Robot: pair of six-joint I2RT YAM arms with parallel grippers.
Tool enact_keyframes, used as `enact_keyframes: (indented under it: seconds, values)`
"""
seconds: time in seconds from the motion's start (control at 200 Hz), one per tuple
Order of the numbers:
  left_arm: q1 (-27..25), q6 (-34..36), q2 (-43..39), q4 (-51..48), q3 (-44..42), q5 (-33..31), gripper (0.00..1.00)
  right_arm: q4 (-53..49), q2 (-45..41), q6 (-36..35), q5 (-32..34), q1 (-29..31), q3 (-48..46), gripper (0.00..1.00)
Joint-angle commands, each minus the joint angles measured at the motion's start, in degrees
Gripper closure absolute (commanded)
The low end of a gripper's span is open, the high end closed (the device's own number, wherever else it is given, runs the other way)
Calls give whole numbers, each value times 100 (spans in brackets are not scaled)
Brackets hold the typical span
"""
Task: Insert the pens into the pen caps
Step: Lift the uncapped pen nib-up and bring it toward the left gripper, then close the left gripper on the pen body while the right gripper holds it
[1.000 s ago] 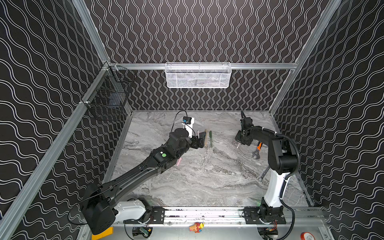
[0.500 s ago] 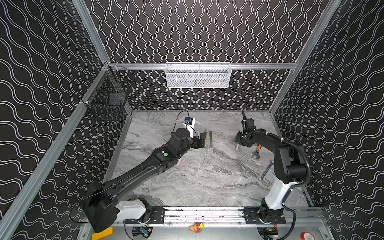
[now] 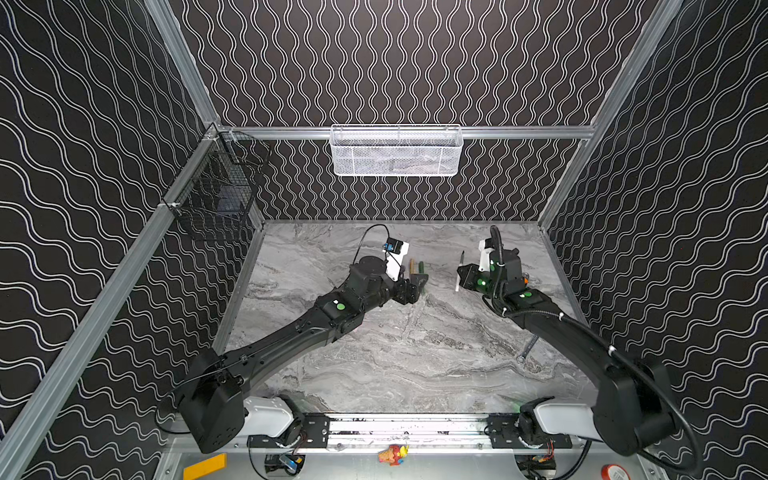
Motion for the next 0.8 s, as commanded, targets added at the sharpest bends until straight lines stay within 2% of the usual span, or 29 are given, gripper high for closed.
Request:
enact_keyframes:
  seconds: [0.0, 0.2, 0.25, 0.3, 0.591, 0.796]
  values:
    - [7, -126, 71, 792, -80, 1027, 28, 775, -373, 72, -145, 179, -91, 91]
    - [107, -497, 221, 1602, -211, 2206, 35, 1130, -840, 339, -644, 427, -239, 91]
    - [166, -664, 278, 1773, -213, 2467, 37, 1183, -915, 320, -708, 659, -290, 91]
    - [245, -806, 358, 1950, -211, 2663, 41, 1144, -969, 278, -719, 743, -292, 91]
    - [377, -1097, 752, 2216, -84, 3220, 48, 1395, -1230, 405, -885, 870, -553, 91]
    - [377, -1070, 823, 2174, -54, 3254, 52, 1484, -1169, 467, -999, 905, -503, 91]
